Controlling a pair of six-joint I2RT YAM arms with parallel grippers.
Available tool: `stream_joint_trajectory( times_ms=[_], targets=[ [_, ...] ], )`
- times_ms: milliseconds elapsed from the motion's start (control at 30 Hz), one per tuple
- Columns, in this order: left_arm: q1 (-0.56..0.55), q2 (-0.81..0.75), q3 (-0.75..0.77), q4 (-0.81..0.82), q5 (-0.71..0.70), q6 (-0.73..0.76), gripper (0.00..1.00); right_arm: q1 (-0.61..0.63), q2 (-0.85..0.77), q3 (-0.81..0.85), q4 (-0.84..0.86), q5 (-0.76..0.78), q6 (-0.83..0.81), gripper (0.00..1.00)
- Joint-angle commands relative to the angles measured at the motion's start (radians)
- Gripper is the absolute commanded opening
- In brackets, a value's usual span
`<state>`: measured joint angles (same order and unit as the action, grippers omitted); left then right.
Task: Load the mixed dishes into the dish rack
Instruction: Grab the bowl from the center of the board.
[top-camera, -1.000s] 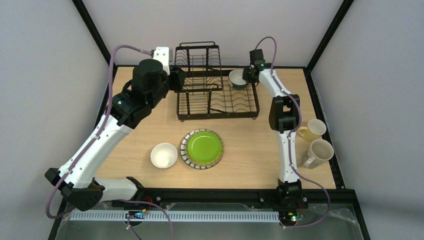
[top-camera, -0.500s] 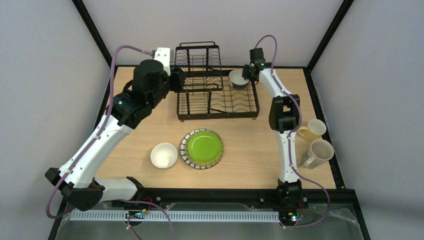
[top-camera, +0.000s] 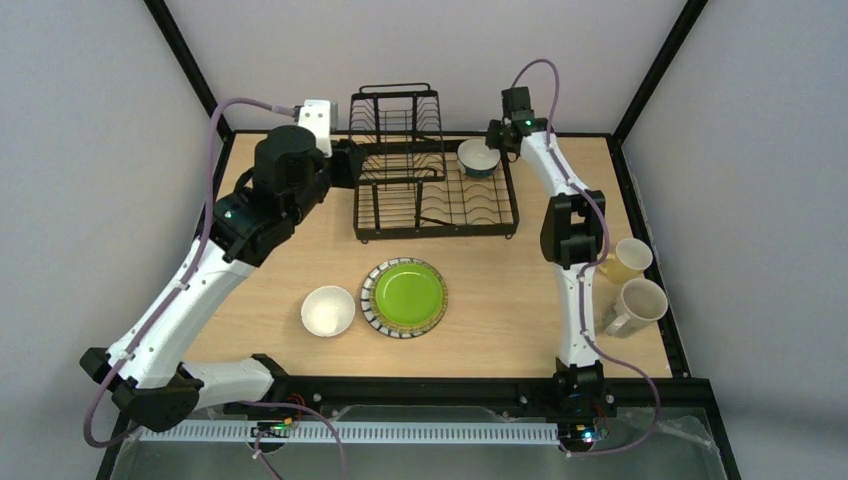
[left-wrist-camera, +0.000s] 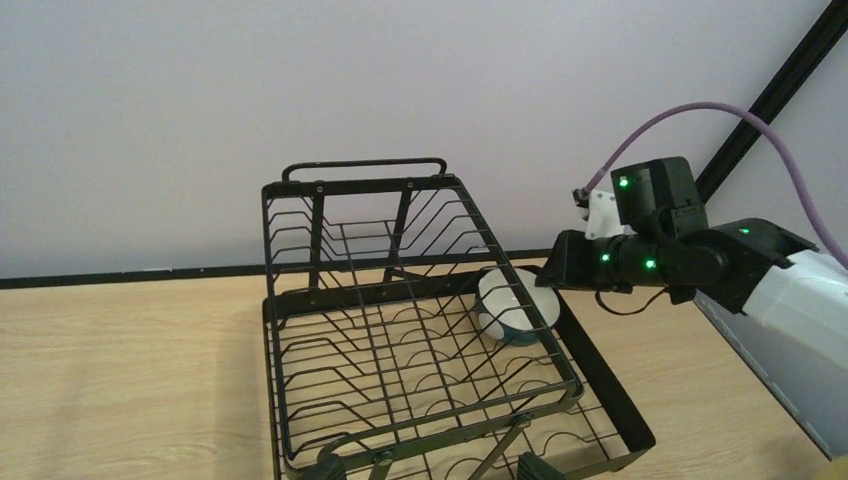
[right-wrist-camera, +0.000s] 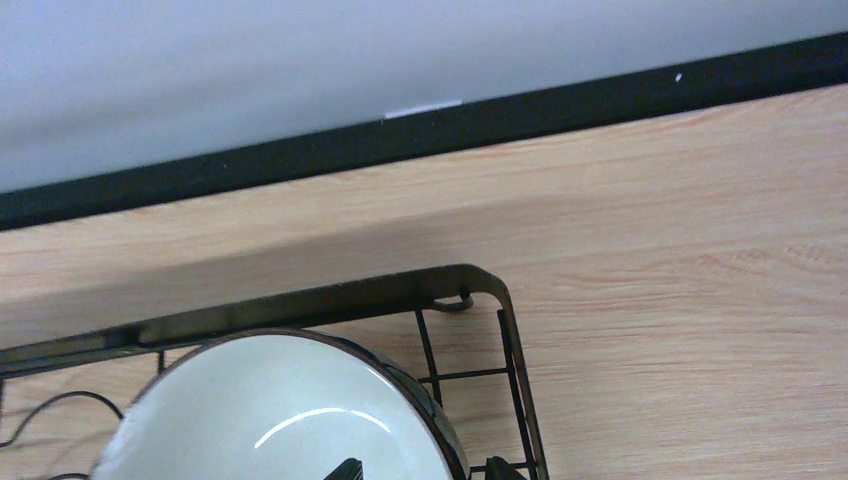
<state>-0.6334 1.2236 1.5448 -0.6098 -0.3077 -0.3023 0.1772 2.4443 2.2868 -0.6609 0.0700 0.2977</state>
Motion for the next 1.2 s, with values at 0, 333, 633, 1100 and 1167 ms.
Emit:
stream_joint_trajectory(
  times_ms=[0, 333, 633, 1100, 1167],
  targets=[
    [0.0, -0.036, -0.022, -0.046, -0.011, -0.018, 0.99, 0.005, -0.093, 0.029, -0.007, 0.03, -0.005, 0.7],
    [0.0, -0.068, -0.077, -0.146, -0.052, -0.1, 0.99, 0.004, -0.249, -0.075, -0.026, 0.051, 0.006, 0.71],
    [0.0, -0.125, -0.216, -0.267, -0.062, -0.321, 0.99, 0.016, -0.531, -0.384, 0.043, 0.04, 0.01, 0.72],
    [-0.001, -0.218, -0.451, -0.311, -0.028, -0.511, 0.99, 0.051, -0.867, -0.803, 0.136, 0.009, 0.0, 0.72],
    [-0.001, -0.222, -0.468, -0.313, -0.032, -0.524, 0.99, 0.053, -0.904, -0.841, 0.142, 0.007, 0.0, 0.72]
  ],
)
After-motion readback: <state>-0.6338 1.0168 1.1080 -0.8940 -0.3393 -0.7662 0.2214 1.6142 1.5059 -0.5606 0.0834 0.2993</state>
